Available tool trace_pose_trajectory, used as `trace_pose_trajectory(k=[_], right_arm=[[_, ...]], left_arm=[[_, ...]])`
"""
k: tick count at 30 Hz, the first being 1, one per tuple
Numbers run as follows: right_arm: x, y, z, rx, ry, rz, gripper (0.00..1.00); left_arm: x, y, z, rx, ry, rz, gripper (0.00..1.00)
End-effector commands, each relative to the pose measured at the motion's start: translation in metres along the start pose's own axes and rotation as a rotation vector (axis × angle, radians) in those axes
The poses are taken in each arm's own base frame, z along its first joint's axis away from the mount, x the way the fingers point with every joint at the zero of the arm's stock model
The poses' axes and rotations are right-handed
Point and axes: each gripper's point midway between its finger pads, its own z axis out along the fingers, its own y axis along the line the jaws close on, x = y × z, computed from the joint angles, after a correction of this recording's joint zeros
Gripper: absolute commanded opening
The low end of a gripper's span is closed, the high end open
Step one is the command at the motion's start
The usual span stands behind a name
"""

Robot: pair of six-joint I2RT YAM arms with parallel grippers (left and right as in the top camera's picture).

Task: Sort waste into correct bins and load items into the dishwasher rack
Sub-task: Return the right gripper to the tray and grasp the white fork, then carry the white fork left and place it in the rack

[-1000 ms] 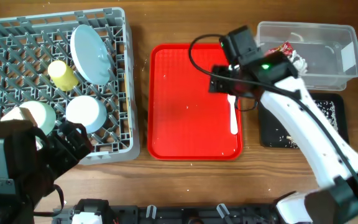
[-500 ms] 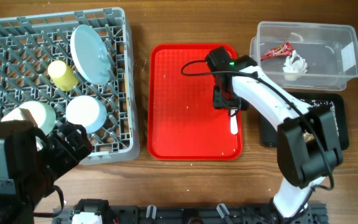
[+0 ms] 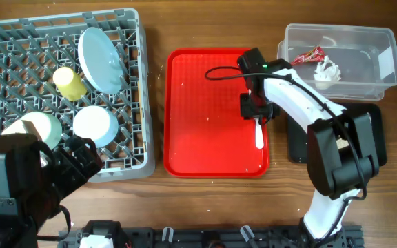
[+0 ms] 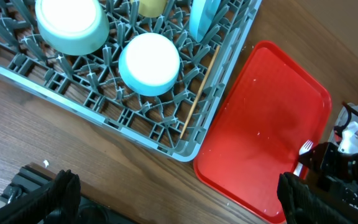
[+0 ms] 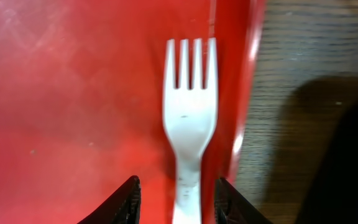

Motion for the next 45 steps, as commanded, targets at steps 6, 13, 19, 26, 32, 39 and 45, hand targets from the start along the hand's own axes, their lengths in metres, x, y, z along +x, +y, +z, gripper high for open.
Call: trace_pose_trajectory(k=[6,13,19,26,32,39,45], right_arm=[[0.010,-0.002,0.023,0.016,0.015,-0.016,0.39],[0.016,0.000,0.028,0.001,0.030,-0.003,0.31],[0.021,0.006,0.032,-0.029,0.043,0.050,0.09],[0.013,0.043,0.004,-0.242,0.060,0.049,0.04],[-0.007,0.092,-0.079,-0.563,-0.031,0.002,0.04],[-0.013,0.187,-0.151,-0.917,-0.135,-0.056,0.05],[0.004,0.265,-0.183,-0.997,-0.256,-0.104,0.09]], left_arm=[[0.001,0.000,0.001,-0.003,0.009,-0.013,1.00],[0.001,0.000,0.001,-0.003,0.009,-0.013,1.00],[0.002,0.001,0.001,-0.008,0.016,-0.012,1.00],[0.000,0.000,0.001,-0.001,0.007,-0.013,1.00],[0.000,-0.001,0.001,0.000,0.005,-0.014,1.00],[-0.003,-0.003,0.001,0.009,-0.006,-0.015,1.00],[-0.003,-0.003,0.001,0.009,-0.005,-0.015,1.00]])
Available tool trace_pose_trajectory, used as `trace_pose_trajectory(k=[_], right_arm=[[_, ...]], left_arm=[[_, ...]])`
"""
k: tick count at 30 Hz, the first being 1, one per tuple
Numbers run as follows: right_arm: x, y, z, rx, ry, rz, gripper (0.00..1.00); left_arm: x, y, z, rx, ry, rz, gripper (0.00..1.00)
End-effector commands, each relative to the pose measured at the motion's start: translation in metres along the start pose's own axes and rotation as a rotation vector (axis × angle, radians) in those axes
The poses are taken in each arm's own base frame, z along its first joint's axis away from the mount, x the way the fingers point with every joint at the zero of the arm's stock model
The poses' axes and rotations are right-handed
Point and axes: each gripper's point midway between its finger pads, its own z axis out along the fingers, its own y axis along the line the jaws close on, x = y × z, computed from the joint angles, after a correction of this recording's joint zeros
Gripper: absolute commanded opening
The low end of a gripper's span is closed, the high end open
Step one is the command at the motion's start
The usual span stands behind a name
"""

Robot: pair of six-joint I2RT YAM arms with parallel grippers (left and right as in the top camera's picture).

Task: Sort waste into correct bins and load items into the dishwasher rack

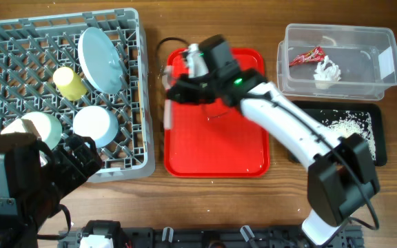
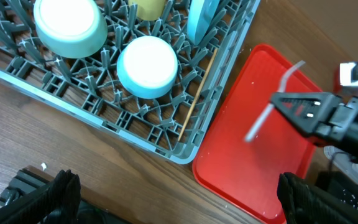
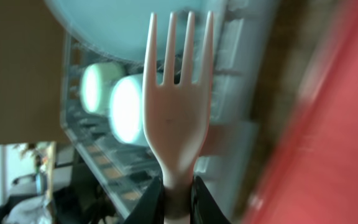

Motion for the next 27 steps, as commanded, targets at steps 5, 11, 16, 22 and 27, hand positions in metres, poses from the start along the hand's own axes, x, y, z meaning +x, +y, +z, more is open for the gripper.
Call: trace_pose_trajectory(k=[5,11,16,22,27], right_arm=[[0.025,0.045,0.044,0.028,-0.061,0.022,0.11],[0.046,0.043,0.073,0.034,-0.013,0.023,0.26],[0.048,0.037,0.077,0.047,-0.003,-0.007,0.60],[0.015,0.050,0.016,0.090,-0.077,-0.069,0.76],[-0.018,0.026,-0.149,0.298,-0.300,-0.040,1.00]], left_arm=[[0.002,0.001,0.001,-0.006,0.013,-0.013,1.00],[0.002,0.001,0.001,-0.008,0.016,-0.013,1.00],[0.002,0.001,0.001,-0.008,0.016,-0.013,1.00],[0.004,0.002,0.001,-0.012,0.022,-0.012,1.00],[0.004,0.002,0.001,-0.012,0.022,-0.012,1.00]])
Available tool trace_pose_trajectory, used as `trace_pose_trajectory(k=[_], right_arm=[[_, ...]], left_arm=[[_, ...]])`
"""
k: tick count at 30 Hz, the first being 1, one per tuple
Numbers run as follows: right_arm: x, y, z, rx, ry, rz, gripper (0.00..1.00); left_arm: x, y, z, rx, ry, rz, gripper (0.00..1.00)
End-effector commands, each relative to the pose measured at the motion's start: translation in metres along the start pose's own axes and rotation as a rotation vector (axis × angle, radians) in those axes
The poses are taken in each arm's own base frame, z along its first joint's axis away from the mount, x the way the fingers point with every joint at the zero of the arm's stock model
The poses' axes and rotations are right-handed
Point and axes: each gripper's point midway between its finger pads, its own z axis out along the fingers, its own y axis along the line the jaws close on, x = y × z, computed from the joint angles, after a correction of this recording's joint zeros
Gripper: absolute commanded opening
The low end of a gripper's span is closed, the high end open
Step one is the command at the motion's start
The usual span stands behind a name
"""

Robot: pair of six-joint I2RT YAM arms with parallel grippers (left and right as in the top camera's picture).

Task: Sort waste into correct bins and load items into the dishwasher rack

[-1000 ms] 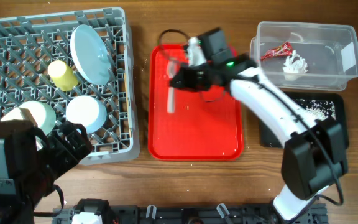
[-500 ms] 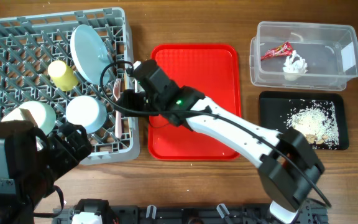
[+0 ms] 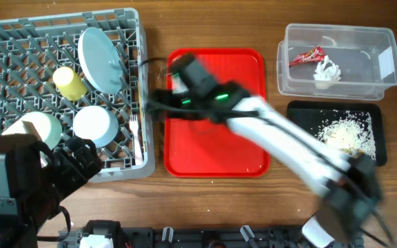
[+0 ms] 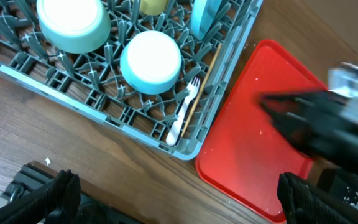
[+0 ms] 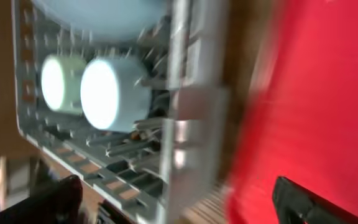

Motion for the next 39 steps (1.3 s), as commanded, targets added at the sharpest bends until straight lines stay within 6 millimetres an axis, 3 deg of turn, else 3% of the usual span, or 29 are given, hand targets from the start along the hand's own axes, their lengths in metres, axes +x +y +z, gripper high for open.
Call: trace_pose_trajectory(k=[1,4,7,9,11,16,28,34,39], right_arm=[[-0.044,-0.020,-0.137,0.094,-0.301,-0.029,1.00],[-0.020,-0.062,-0.205,0.291,-0.402,0.019,1.00],[0.007,-0.093,-0.236,0.440,-0.445,0.074,1.00],[0.024,-0.108,-0.242,0.488,-0.436,0.128,1.00],[0.039,-0.117,-0.241,0.512,-0.393,0.166,1.00],[0.048,-0.115,-0.228,0.484,-0.317,0.194,1.00],[0.043,-0.124,-0.204,0.534,-0.238,0.189,1.00],[0.039,-0.141,-0.187,0.623,-0.186,0.156,1.00],[0.033,-0.143,-0.180,0.581,-0.261,0.103,1.00]], left_arm=[[0.000,-0.001,0.001,0.001,0.005,-0.014,1.00],[-0.002,-0.002,0.001,0.007,-0.001,-0.015,1.00],[-0.002,-0.002,0.001,0.006,0.000,-0.014,1.00],[-0.002,-0.002,0.001,0.006,0.000,-0.014,1.00],[-0.002,-0.002,0.001,0.006,0.000,-0.014,1.00],[-0.002,-0.002,0.001,0.006,0.000,-0.014,1.00],[-0.002,-0.002,0.001,0.005,-0.001,-0.015,1.00],[-0.002,-0.002,0.001,0.006,0.000,-0.014,1.00],[-0.002,-0.002,0.001,0.006,-0.001,-0.014,1.00]])
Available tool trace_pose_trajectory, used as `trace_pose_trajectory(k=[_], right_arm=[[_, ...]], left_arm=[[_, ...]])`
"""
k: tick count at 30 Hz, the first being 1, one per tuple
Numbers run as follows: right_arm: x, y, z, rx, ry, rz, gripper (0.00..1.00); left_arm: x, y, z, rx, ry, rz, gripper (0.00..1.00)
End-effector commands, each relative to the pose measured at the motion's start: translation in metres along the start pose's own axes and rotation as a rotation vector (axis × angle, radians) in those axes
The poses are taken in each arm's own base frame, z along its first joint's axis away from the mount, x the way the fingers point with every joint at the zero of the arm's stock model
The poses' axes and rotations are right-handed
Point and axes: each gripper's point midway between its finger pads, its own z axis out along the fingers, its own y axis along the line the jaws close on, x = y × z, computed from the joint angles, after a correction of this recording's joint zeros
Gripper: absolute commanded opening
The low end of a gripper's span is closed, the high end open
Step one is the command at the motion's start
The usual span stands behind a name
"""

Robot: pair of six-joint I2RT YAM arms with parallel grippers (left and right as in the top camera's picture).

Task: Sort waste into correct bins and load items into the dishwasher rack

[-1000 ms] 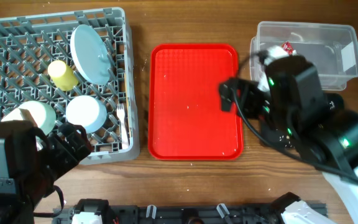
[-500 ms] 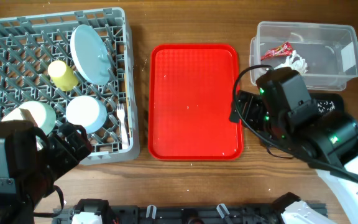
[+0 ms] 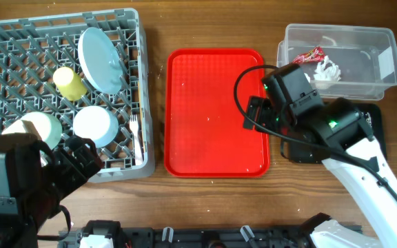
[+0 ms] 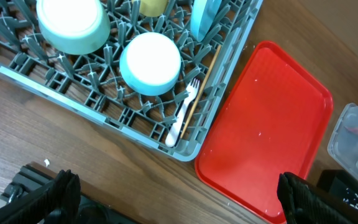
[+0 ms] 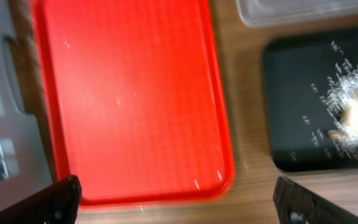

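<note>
The white plastic fork (image 3: 135,133) lies in the right-hand edge row of the grey dishwasher rack (image 3: 19,41), beside a light blue bowl (image 3: 94,125); the left wrist view shows the fork (image 4: 184,112) too. The red tray (image 3: 212,138) holds nothing. My right gripper (image 3: 259,114) hangs over the tray's right edge, open and empty, its fingers (image 5: 61,198) spread wide. My left gripper (image 3: 71,165) rests open at the rack's near left corner.
The rack also carries a blue plate (image 3: 100,58), a yellow cup (image 3: 69,83) and a second bowl (image 3: 36,127). A clear bin (image 3: 378,69) with a wrapper and tissue stands at the back right. A black bin (image 3: 367,117) with white crumbs sits before it.
My right arm was over the tray's left edge beside the rack; now it is over the tray's right edge near the black bin. The fork stays in the rack. The left arm has not moved.
First my right gripper stood open around the fork on the tray's right side. Then it held the fork up near the rack. After that the fork lay in the rack's right edge with the gripper open. Now the arm is back at the right.
</note>
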Motion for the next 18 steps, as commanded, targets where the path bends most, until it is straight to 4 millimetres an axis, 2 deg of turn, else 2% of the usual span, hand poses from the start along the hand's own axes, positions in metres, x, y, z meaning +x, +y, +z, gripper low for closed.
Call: trace_pose_trajectory(k=[1,6,9,11,15,18], right_arm=[[-0.001,-0.003,0.003,-0.037,-0.089,-0.045,1.00],[0.016,-0.020,0.023,-0.149,-0.193,0.023,1.00],[0.028,-0.056,0.039,-0.135,-0.225,0.112,1.00],[0.030,-0.069,0.045,-0.150,-0.257,0.108,1.00],[0.020,-0.089,0.045,-0.244,-0.443,0.129,1.00],[0.021,-0.102,0.042,-0.285,-0.574,0.165,1.00]], left_arm=[[0.000,-0.001,0.000,0.004,0.003,-0.012,1.00],[0.000,-0.001,0.001,0.004,0.004,-0.012,1.00],[0.000,-0.001,0.001,0.004,0.004,-0.012,1.00],[0.000,-0.001,0.000,0.004,0.003,-0.012,1.00],[0.000,-0.001,0.001,0.004,0.004,-0.012,1.00],[0.000,-0.001,0.001,0.004,0.004,-0.012,1.00]])
